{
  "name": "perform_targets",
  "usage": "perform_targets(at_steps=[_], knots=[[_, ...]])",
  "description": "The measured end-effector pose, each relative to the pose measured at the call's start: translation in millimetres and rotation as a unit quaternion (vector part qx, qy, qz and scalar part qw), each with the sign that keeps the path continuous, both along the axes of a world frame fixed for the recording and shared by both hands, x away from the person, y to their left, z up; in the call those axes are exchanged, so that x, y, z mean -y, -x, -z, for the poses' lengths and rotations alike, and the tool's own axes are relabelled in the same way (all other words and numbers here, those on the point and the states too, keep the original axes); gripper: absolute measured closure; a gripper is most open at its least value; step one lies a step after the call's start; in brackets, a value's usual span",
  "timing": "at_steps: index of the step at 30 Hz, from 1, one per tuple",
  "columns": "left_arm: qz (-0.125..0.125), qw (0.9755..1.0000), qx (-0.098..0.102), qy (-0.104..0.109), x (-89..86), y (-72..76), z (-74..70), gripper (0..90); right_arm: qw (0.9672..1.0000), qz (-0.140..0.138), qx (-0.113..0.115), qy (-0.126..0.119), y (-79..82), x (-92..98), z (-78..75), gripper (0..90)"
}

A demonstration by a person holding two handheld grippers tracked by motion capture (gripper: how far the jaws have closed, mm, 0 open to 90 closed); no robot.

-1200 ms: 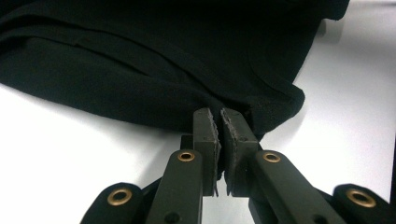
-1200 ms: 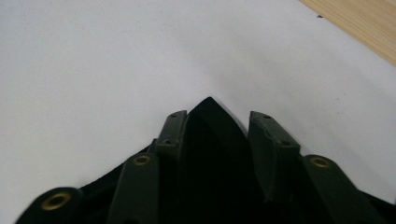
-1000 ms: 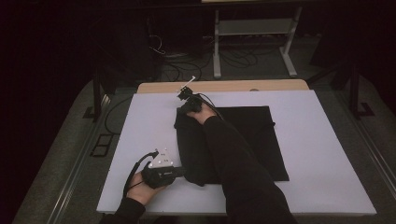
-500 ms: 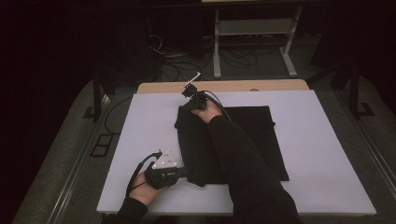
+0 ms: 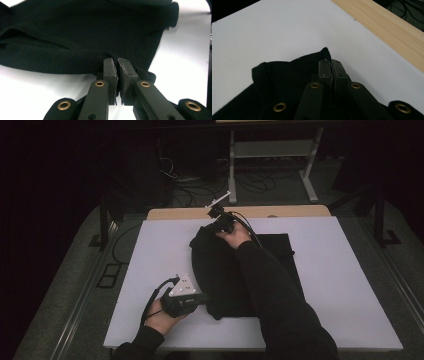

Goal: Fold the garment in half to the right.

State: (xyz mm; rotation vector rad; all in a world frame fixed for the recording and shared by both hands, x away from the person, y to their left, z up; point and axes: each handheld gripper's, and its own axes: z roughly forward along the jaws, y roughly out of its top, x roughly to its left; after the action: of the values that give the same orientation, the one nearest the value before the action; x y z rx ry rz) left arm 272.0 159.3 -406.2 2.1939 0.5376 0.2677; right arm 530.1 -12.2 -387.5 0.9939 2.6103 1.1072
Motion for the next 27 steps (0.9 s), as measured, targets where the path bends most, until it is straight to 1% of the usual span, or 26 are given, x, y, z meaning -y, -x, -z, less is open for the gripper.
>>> perform_targets(at_steps=[2,5,6,9,11,14,18,19,22,27], knots=[[0.001,1.0000,0.002,0.003,2.3,-0.9,-2.5,83.8,1.0000,0.002,-0.001,-0.001,-0.3,5.6,-2.3,86.7],[0.005,1.0000,0.004,0.004,6.1,-1.8,-5.5,83.8,1.0000,0.006,0.004,-0.006,-0.4,12.6,-6.1,86.7],[0.006,0.9999,0.005,0.007,7.6,-2.1,-6.1,83.8,0.9999,0.006,0.006,-0.006,-0.2,14.4,-7.2,86.7],[0.011,0.9999,0.007,0.006,11.8,-3.4,-8.8,83.8,0.9999,0.008,0.008,-0.008,0.8,19.5,-10.2,86.7],[0.019,0.9998,0.010,0.000,13.9,-4.7,-11.6,83.8,0.9998,0.009,0.012,-0.009,1.5,23.1,-11.7,86.7],[0.017,0.9997,0.012,0.010,19.5,-5.6,-14.3,83.8,0.9998,0.012,0.015,-0.010,2.6,29.0,-14.1,86.7],[0.023,0.9996,0.015,0.011,26.2,-7.2,-17.9,83.8,0.9997,0.016,0.017,-0.011,3.7,38.2,-17.2,86.7],[0.026,0.9995,0.016,0.008,27.5,-7.8,-18.9,83.8,0.9996,0.018,0.018,-0.011,3.9,40.9,-18.1,86.7],[0.029,0.9994,0.017,0.013,32.4,-8.9,-20.3,83.8,0.9994,0.023,0.020,-0.014,4.6,48.3,-20.1,86.7],[0.036,0.9991,0.018,0.011,40.8,-10.8,-22.9,83.8,0.9992,0.030,0.021,-0.016,5.7,59.6,-22.2,86.7]])
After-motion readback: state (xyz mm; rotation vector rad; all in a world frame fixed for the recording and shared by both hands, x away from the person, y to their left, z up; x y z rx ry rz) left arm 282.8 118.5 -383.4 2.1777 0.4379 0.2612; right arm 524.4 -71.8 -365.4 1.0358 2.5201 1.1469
